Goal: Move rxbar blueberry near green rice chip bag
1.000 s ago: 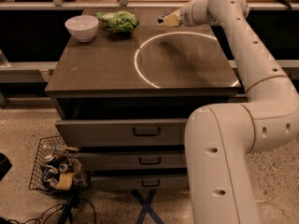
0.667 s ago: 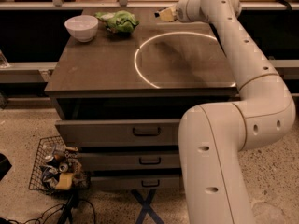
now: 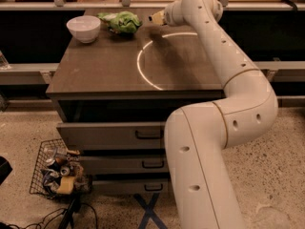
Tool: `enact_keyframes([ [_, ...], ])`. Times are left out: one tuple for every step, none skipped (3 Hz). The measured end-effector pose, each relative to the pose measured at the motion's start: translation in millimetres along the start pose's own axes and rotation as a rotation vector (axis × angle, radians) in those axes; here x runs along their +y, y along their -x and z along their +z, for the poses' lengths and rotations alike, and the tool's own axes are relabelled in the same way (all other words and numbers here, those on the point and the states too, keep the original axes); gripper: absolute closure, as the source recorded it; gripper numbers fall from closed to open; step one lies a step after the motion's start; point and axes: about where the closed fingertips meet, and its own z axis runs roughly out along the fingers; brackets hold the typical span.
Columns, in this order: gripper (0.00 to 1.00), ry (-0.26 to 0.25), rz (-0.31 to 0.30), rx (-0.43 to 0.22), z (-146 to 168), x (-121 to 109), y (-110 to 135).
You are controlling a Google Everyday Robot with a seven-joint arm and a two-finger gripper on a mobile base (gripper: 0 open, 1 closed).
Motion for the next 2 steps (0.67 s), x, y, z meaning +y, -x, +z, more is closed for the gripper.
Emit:
enact_keyframes([
  [1.0,-0.025,0.048,0.012,14.3,-5.4,-17.7],
  [0.84,-0.023,0.052,0.015,16.6,-3.8,-19.6],
])
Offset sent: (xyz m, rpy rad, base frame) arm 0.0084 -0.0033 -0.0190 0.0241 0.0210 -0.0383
